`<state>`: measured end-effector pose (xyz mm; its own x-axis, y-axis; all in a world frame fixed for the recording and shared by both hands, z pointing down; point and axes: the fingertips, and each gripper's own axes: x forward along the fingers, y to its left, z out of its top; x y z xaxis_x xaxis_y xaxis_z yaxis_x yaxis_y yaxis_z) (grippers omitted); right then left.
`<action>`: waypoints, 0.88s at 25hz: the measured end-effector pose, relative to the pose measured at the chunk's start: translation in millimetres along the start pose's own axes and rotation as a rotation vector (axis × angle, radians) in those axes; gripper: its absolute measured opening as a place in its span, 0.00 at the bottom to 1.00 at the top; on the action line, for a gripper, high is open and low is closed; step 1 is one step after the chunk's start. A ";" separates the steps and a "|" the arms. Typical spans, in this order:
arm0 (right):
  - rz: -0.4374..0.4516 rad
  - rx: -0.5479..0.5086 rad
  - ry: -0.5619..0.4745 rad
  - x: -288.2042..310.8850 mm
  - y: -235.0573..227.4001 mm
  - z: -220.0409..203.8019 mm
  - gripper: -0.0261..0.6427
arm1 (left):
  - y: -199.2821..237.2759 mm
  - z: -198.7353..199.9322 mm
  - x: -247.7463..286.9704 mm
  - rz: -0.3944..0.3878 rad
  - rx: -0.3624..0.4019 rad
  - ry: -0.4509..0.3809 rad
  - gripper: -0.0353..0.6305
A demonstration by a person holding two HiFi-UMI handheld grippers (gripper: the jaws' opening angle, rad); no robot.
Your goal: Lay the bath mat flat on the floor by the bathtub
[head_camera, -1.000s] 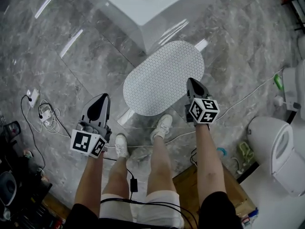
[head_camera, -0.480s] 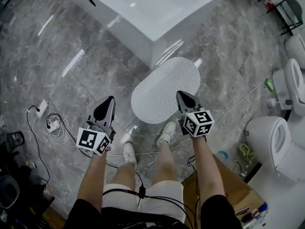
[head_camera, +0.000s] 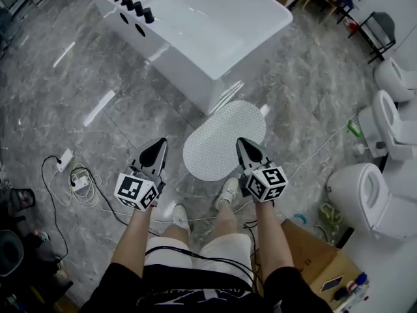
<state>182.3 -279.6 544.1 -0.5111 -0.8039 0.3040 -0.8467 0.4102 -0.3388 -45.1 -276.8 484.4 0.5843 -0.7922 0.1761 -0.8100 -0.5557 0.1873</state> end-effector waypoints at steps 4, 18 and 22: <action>-0.006 -0.052 -0.049 -23.4 31.0 39.9 0.08 | -3.8 34.0 -17.9 -0.007 0.014 -0.024 0.07; -0.012 -0.099 -0.133 -91.2 109.2 126.0 0.08 | -6.0 141.8 -85.1 -0.010 0.042 -0.125 0.07; -0.011 -0.078 -0.149 -105.1 124.4 144.0 0.08 | -8.2 167.2 -105.6 -0.011 0.040 -0.149 0.07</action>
<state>152.0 -206.1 341.8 -0.4793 -0.8611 0.1697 -0.8639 0.4289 -0.2638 -108.6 -230.7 302.6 0.5818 -0.8128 0.0282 -0.8065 -0.5721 0.1491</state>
